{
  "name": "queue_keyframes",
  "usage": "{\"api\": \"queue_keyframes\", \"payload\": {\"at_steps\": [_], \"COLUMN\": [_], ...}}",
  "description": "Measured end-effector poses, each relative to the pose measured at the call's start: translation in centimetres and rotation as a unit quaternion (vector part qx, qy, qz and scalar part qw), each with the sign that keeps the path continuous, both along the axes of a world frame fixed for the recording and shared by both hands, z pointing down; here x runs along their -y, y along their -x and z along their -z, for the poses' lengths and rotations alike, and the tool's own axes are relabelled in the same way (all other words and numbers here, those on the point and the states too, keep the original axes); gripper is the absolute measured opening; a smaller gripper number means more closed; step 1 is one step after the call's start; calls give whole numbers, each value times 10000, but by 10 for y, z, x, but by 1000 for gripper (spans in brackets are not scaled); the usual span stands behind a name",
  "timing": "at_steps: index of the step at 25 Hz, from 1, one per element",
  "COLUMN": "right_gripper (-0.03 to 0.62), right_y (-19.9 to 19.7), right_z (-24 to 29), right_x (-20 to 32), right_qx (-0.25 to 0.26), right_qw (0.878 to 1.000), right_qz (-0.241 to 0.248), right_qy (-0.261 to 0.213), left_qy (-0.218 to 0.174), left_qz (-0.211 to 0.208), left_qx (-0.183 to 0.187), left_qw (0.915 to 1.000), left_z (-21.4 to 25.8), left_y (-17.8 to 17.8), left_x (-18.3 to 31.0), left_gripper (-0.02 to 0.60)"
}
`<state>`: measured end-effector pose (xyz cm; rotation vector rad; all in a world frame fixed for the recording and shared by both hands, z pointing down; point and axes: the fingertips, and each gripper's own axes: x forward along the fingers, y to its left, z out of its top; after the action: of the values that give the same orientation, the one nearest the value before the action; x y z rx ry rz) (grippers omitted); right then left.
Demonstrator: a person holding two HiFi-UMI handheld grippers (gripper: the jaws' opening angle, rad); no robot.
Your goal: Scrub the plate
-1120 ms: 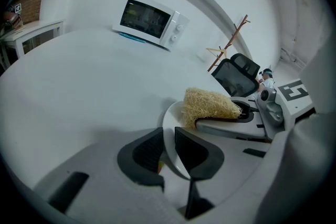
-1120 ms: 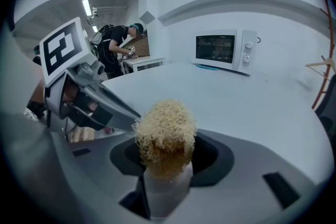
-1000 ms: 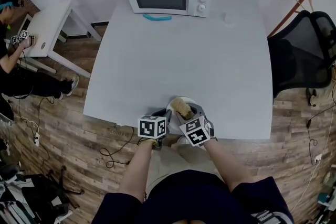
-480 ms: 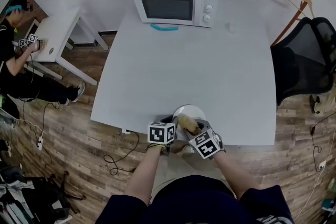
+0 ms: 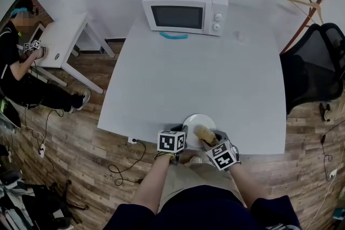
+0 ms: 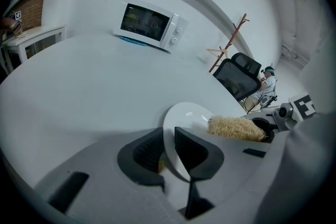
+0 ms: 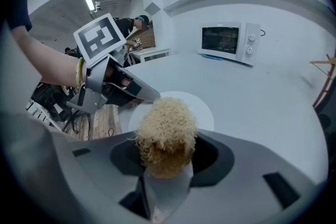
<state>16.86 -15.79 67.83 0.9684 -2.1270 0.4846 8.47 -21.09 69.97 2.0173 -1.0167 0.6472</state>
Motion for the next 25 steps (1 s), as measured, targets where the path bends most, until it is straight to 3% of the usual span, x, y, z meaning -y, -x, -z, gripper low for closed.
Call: {"api": "queue_keyframes", "payload": {"at_steps": [10, 25], "right_gripper": [186, 186], "right_y": [-11, 20], "right_z": [1, 4], "right_x": [26, 57], "right_qx": [-267, -232], "right_qw": [9995, 9992], "right_qz": [-127, -254], "right_qy": [-98, -204], "left_qy": [-35, -104], "left_qz": [-82, -129], "left_qx": [2, 55], "left_qw": [10000, 9998], "left_z": [0, -2], "left_y": [-1, 0], "left_x": [0, -1], "left_gripper": [80, 80]}}
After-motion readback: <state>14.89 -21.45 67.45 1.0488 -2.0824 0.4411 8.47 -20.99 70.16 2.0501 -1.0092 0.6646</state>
